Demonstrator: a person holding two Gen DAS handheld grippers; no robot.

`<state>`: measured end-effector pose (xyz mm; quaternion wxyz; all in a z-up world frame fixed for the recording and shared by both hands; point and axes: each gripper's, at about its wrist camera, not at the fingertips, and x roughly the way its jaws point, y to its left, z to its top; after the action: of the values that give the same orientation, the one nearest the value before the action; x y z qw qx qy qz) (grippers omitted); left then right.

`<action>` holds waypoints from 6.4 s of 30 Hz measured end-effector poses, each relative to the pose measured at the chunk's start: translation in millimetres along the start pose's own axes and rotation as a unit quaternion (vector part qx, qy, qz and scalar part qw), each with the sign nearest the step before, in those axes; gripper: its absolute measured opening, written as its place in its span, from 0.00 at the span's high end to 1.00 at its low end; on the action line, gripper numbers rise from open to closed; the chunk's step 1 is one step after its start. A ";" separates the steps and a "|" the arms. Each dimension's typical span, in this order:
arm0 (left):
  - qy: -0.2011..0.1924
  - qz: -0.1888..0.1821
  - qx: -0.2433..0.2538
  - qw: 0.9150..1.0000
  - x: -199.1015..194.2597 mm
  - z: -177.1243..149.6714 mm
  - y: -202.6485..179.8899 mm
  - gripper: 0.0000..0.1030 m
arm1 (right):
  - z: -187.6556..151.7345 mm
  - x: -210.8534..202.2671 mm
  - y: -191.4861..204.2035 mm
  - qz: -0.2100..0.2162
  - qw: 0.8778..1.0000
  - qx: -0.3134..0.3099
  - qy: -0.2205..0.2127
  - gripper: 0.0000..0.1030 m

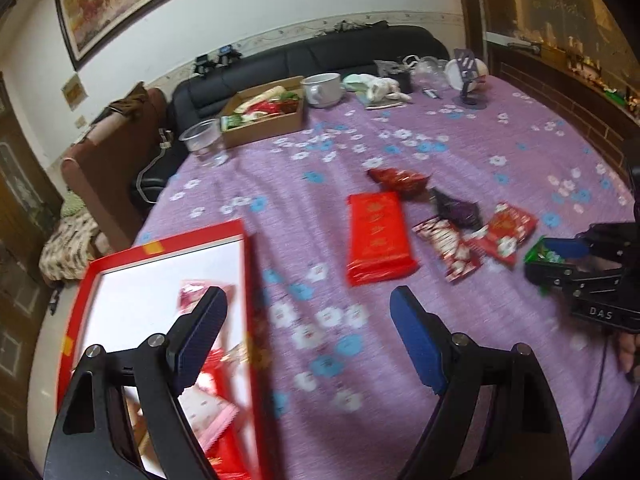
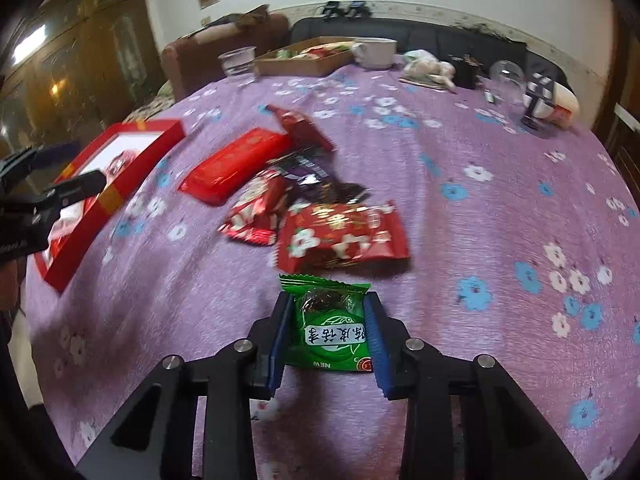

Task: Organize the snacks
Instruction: 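Grasp the green packet with right tool while left tool grasps red-white packet, then carry both packets over the red tray and open both tools, then move both tools back toward the remaining snacks on the cloth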

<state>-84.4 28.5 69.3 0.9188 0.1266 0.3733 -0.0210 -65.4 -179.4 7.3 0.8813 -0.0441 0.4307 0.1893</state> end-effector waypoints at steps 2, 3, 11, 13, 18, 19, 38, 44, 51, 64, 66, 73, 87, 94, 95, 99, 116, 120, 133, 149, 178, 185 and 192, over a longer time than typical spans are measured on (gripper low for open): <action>0.010 -0.016 0.005 1.000 7.1 10.8 -14.2 0.18 | 3.4 -8.0 -13.2 0.015 0.999 0.034 -0.013 0.65; 0.016 -0.023 0.009 1.000 11.2 14.8 -21.7 0.18 | 4.7 -13.1 -20.4 0.024 0.998 0.054 -0.023 0.65; 0.082 -0.064 0.005 0.995 61.1 28.7 -70.0 0.19 | 4.1 -27.1 -76.4 0.064 0.975 0.206 -0.054 0.65; 0.094 -0.078 -0.006 0.993 69.0 29.1 -75.1 0.19 | 4.7 -28.6 -77.6 0.067 0.974 0.209 -0.055 0.65; 0.101 -0.081 -0.017 0.991 77.9 34.6 -83.9 0.19 | 5.5 -35.0 -77.4 0.078 0.972 0.209 -0.068 0.65; 0.102 -0.082 -0.018 0.991 80.8 36.2 -85.9 0.20 | 6.4 -34.2 -78.2 0.078 0.972 0.209 -0.068 0.65; 0.088 -0.089 0.037 0.991 80.3 29.9 -96.0 0.49 | 6.0 -32.3 -81.2 0.064 0.972 0.214 -0.067 0.64; 0.075 -0.102 0.011 0.992 91.2 32.2 -87.7 0.58 | 5.3 -33.2 -83.2 0.064 0.971 0.218 -0.069 0.64; 0.063 -0.137 0.001 0.989 84.1 24.7 -83.3 0.77 | 6.0 -35.2 -83.3 0.067 0.971 0.216 -0.077 0.65; 0.074 -0.161 0.009 0.984 48.5 -12.6 -65.7 0.77 | 4.4 -6.3 -61.4 -0.001 0.988 0.156 -0.008 0.57; 0.075 -0.168 0.004 0.983 43.4 -18.5 -62.3 0.77 | 3.6 -3.6 -52.2 -0.027 0.991 0.128 -0.010 0.57; 0.081 -0.179 -0.013 0.980 37.1 -26.5 -52.0 0.77 | 2.1 3.1 -30.5 -0.104 0.993 0.057 -0.012 0.63; 0.035 -0.135 -0.013 0.990 30.5 -28.3 -45.3 0.77 | 7.9 -32.1 -57.7 -0.019 0.985 0.141 -0.097 0.65; -0.026 -0.082 -0.011 0.996 6.0 -21.3 -26.3 0.77 | 11.0 -36.5 -53.8 -0.015 0.984 0.132 -0.121 0.65; -0.032 -0.077 -0.011 0.996 3.1 -20.4 -23.3 0.77 | 11.0 -36.4 -53.2 -0.017 0.984 0.131 -0.122 0.65; -0.058 -0.060 -0.013 0.996 -10.3 -16.7 -10.7 0.77 | 10.7 -35.7 -52.0 -0.022 0.984 0.130 -0.124 0.65; -0.098 -0.026 -0.054 0.993 -38.7 -25.4 42.5 0.77 | 21.4 -36.7 -26.3 0.003 0.981 0.147 -0.129 0.65; -0.099 -0.020 -0.065 0.993 -39.7 -30.0 55.1 0.77 | 32.0 -32.1 1.1 0.030 0.982 0.134 -0.129 0.65; -0.100 0.052 -0.135 0.984 -44.0 -61.8 133.5 0.77 | 66.3 -4.2 134.4 0.126 0.985 0.043 -0.106 0.66; -0.071 0.111 -0.187 0.974 -28.3 -103.3 195.0 0.77 | 71.1 43.0 264.5 0.199 0.977 -0.044 -0.058 0.66; -0.060 0.131 -0.188 0.972 -23.6 -102.1 184.7 0.34 | 81.0 21.9 175.5 0.169 0.979 0.053 -0.103 0.52; -0.057 0.106 -0.139 0.983 -19.0 -87.5 145.3 0.34 | 70.9 -8.2 58.7 0.087 0.974 0.150 -0.147 0.49; -0.055 0.086 -0.094 0.990 -19.6 -73.0 105.5 0.34 | 42.0 -26.2 -46.4 0.028 0.959 0.245 -0.137 0.44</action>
<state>-134.2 147.5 55.5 0.9440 0.0705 0.3104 0.0867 -31.6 -219.9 49.9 0.9099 0.2118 0.3405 0.1066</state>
